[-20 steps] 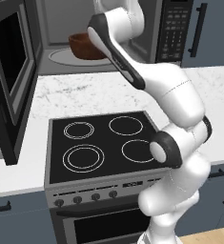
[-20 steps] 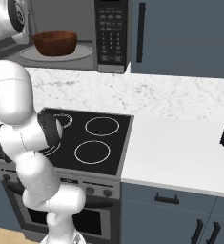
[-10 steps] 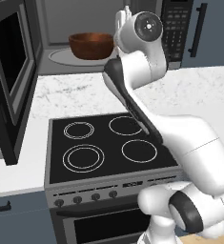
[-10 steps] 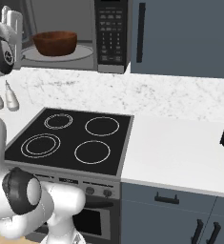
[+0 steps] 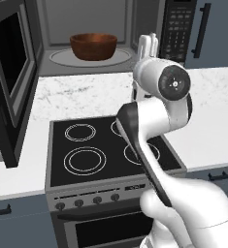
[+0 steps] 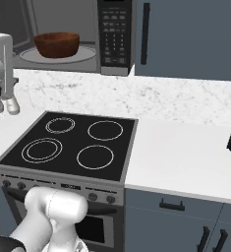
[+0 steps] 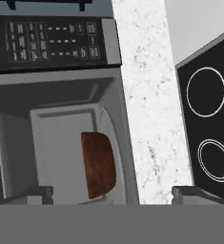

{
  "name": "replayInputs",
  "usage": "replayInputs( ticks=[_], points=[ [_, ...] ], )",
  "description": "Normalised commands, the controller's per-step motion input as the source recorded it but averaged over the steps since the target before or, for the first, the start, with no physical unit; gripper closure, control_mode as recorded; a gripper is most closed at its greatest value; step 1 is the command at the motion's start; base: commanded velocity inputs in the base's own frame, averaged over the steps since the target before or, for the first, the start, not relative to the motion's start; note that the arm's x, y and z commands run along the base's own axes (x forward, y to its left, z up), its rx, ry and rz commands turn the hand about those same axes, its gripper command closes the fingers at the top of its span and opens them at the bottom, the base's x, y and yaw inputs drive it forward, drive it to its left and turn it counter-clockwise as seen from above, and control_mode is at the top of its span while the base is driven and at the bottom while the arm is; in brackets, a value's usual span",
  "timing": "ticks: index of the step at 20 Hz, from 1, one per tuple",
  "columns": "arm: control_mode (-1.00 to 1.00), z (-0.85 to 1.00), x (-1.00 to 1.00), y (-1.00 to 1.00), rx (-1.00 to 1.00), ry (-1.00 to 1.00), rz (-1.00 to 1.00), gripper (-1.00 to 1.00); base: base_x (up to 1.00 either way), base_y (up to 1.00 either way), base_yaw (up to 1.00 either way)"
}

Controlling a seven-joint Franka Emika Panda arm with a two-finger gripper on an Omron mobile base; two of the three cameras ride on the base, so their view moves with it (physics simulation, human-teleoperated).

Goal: Open the microwave, place the bowl with waffle inside the microwave, then close the microwave door and turn it on.

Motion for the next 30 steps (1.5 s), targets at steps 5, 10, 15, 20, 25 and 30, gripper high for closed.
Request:
replayInputs(
  ticks=[5,10,15,20,25,30],
  points=[
    [-1.0,-0.05,-0.86,-0.01,-0.12,0.13,-0.06,-1.0,0.0,0.0,0.0],
    [-1.0,-0.22,-0.5,-0.18,-0.19,0.28,-0.07,-1.0,0.0,0.0,0.0],
    [-1.0,-0.3,-0.26,-0.2,-0.26,0.31,-0.03,-1.0,0.0,0.0,0.0],
    [-1.0,-0.49,-0.1,-0.1,-0.32,0.16,0.0,-1.0,0.0,0.0,0.0],
    [-1.0,-0.6,-0.03,-0.22,-0.27,0.0,0.0,-1.0,0.0,0.0,0.0],
    [-1.0,-0.54,0.0,-0.03,-0.28,-0.07,0.0,-1.0,0.0,0.0,0.0]
  ],
)
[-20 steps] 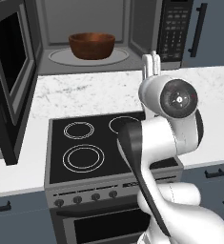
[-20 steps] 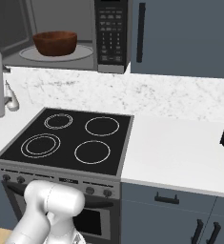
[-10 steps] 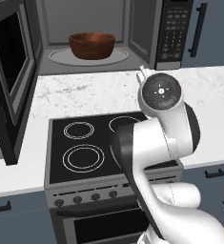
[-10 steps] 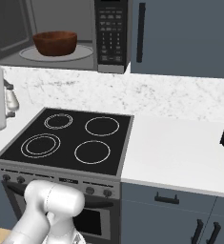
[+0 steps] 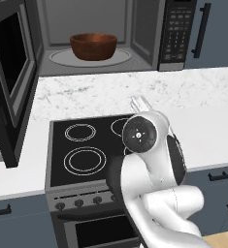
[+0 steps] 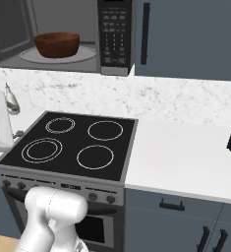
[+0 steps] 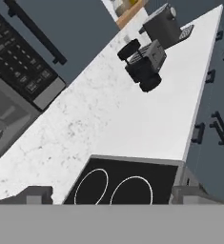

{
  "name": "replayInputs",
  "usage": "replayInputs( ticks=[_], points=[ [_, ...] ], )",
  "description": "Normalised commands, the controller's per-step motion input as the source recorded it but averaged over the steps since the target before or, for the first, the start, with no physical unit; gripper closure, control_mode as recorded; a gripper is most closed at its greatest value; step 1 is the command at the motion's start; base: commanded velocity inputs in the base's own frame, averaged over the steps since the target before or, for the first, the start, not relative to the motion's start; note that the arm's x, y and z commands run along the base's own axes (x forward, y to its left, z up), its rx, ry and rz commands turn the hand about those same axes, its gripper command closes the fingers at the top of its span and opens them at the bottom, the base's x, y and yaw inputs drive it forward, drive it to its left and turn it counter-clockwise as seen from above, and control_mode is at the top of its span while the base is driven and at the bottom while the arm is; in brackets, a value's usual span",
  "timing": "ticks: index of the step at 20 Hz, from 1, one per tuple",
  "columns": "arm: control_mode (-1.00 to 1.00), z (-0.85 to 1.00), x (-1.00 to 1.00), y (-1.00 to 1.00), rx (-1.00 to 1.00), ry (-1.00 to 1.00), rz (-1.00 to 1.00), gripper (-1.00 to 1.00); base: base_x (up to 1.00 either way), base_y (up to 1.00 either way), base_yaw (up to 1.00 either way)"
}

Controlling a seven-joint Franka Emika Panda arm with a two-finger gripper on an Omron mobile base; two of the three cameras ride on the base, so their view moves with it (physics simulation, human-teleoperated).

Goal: Open the microwave, place the bowl with waffle inside the microwave, then close the microwave door and turn it on.

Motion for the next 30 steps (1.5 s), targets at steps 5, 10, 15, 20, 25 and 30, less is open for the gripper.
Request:
replayInputs(
  ticks=[5,10,15,20,25,30],
  points=[
    [-1.0,-0.27,0.0,0.2,-0.22,-0.18,0.0,-1.0,0.0,0.0,0.0],
    [-1.0,-0.01,0.0,0.64,-0.15,-0.19,0.0,-1.0,0.0,0.0,0.0],
    [-1.0,-0.07,0.0,0.77,-0.15,-0.13,0.0,-1.0,0.0,0.0,0.0],
    [-1.0,-0.33,0.13,0.7,-0.12,-0.09,0.0,-1.0,0.0,0.0,0.0],
    [-1.0,-0.35,0.25,0.67,-0.16,-0.03,0.0,-1.0,0.0,0.0,0.0],
    [-1.0,-0.18,0.25,0.7,-0.26,-0.05,0.04,-1.0,0.0,0.0,0.0]
  ],
)
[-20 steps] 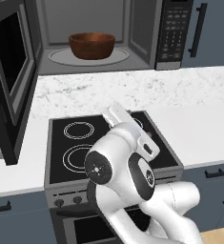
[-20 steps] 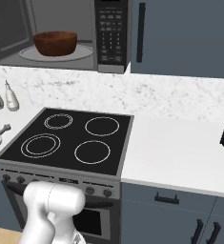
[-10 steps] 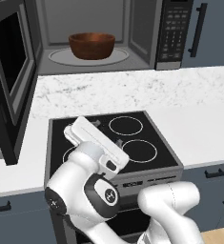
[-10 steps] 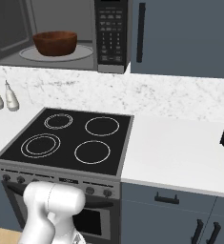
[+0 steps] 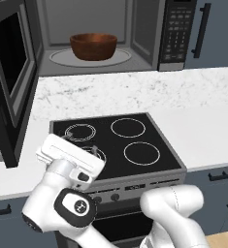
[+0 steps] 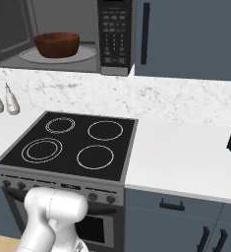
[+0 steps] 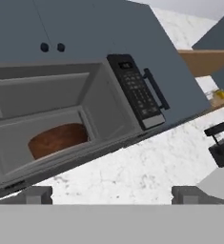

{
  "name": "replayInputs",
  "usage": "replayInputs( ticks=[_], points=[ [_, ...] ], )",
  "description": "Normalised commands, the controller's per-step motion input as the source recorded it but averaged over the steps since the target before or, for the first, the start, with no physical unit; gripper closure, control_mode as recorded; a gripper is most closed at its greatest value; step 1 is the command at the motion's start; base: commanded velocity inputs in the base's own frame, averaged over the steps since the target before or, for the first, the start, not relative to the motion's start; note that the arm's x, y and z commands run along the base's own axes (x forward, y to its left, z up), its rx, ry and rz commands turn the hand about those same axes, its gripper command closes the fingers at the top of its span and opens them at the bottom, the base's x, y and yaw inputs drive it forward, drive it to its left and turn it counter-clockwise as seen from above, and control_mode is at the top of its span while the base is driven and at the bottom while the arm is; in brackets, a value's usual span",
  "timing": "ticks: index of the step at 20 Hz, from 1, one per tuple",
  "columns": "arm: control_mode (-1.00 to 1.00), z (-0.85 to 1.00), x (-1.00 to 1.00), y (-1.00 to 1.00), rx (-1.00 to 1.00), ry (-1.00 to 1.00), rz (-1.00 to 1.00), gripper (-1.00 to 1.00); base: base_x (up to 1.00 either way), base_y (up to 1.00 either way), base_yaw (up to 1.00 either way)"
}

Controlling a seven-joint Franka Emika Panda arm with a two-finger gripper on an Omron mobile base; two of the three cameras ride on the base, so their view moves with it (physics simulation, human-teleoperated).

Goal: Open the microwave, place the bowl with waffle inside the microwave, then close the microwave door and turn it on.

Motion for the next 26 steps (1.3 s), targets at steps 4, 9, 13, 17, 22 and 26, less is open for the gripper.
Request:
replayInputs(
  ticks=[4,9,13,17,22,26],
  points=[
    [-1.0,0.0,0.07,0.6,-0.3,-0.18,0.05,-1.0,0.0,0.0,0.0],
    [-1.0,0.0,0.03,0.47,-0.24,-0.25,0.01,-1.0,0.0,0.0,0.0],
    [-1.0,0.0,0.0,0.38,-0.2,-0.32,0.0,-1.0,0.0,0.0,0.0],
    [-1.0,0.0,0.0,0.4,-0.17,-0.31,0.0,-1.0,0.0,0.0,0.0],
    [-1.0,0.0,0.0,0.46,-0.06,-0.22,0.0,-1.0,0.0,0.0,0.0],
    [-1.0,0.0,0.03,0.43,0.0,-0.13,0.0,-1.0,0.0,0.0,0.0]
  ],
)
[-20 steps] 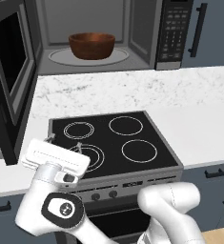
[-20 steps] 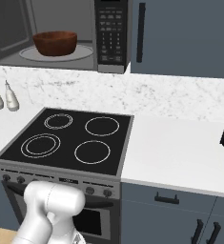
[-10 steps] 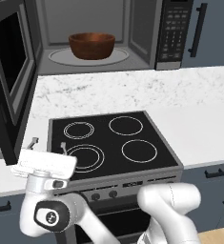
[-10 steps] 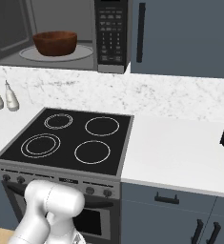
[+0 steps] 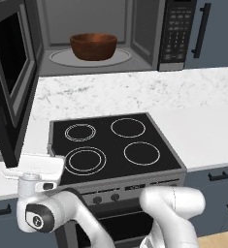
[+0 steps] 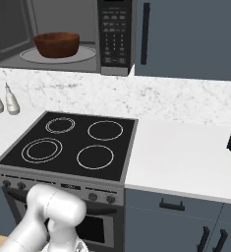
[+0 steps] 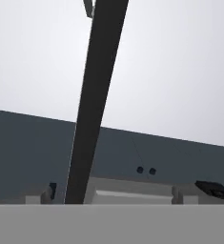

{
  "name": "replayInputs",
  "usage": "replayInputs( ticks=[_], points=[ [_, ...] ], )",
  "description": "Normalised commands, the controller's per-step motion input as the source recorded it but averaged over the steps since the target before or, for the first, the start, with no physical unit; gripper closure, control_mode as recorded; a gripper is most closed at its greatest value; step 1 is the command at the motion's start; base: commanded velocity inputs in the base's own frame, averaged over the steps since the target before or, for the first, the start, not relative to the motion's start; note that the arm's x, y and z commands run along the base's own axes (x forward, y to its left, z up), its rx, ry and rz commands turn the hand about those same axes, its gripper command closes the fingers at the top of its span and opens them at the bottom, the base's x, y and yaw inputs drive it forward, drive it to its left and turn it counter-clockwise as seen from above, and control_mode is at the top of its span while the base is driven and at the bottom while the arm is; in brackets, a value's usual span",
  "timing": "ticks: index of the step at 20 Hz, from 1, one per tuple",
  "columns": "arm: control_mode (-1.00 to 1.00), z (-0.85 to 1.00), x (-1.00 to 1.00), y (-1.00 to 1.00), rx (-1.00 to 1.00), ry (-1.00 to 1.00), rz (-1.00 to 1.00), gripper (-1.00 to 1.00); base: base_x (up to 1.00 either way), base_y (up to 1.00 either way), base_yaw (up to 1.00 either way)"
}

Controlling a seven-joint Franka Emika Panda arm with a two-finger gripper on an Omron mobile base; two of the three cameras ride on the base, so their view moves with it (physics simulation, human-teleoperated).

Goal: Open the microwave, place the bowl with waffle inside the microwave, then close the microwave door and turn it on.

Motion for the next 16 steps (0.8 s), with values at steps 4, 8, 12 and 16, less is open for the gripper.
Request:
replayInputs(
  ticks=[4,8,12,16],
  points=[
    [-1.0,0.0,0.11,0.38,0.0,-0.02,0.0,1.0,0.0,0.0,0.0],
    [-1.0,0.0,0.15,0.34,0.0,0.0,0.0,1.0,0.0,0.0,0.0],
    [-1.0,0.0,0.27,0.35,0.0,0.0,0.0,1.0,0.0,0.0,0.0],
    [-1.0,0.01,0.29,0.36,0.0,0.0,0.0,1.0,0.0,0.0,0.0]
  ],
)
